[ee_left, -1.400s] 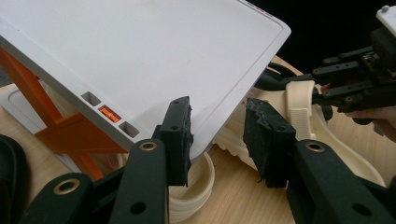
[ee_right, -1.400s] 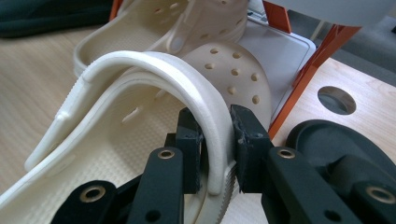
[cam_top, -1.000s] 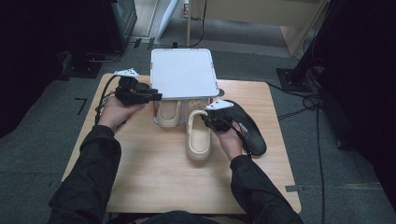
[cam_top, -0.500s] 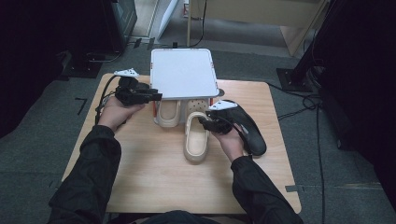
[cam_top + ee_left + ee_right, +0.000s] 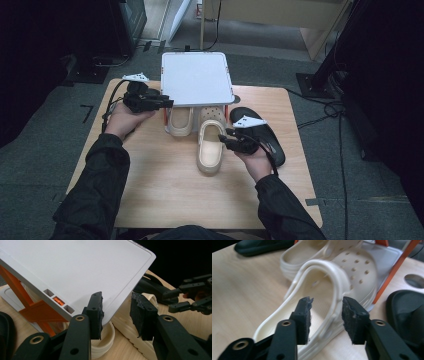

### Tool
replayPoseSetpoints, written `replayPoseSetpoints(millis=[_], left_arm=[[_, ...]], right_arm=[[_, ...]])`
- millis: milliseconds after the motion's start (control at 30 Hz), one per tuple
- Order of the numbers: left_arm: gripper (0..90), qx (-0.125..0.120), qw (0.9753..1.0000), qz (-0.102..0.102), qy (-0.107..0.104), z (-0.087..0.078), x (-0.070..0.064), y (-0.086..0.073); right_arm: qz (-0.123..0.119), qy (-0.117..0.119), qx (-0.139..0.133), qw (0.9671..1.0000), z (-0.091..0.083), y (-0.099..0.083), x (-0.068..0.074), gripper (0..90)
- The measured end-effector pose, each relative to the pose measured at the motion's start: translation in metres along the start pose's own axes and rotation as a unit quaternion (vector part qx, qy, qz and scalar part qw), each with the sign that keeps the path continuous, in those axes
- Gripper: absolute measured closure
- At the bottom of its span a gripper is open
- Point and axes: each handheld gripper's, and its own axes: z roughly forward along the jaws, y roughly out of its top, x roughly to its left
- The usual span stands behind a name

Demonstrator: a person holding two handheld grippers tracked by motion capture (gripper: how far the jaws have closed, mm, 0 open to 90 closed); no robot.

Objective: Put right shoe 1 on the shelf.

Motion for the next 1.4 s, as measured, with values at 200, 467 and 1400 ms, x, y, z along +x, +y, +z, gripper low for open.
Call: replayPoseSetpoints(millis=[200,467,1400], left_arm=[[62.8,-0.001,1.0,-0.001,0.002,0.0,-0.001,0.0],[64.0,0.002,1.0,-0.002,0.001,0.0,0.0,0.001],[66.3,0.001,0.9999,-0.01,-0.009,0.0,0.004,0.001]], right_arm=[[-0.001,0.023,0.002,0.9997,-0.008,-0.013,0.017,68.6],[-0.008,0.047,0.016,0.9987,-0.007,-0.038,0.038,72.9],[-0.013,0.06,0.083,0.9946,0.022,-0.071,0.062,75.3]])
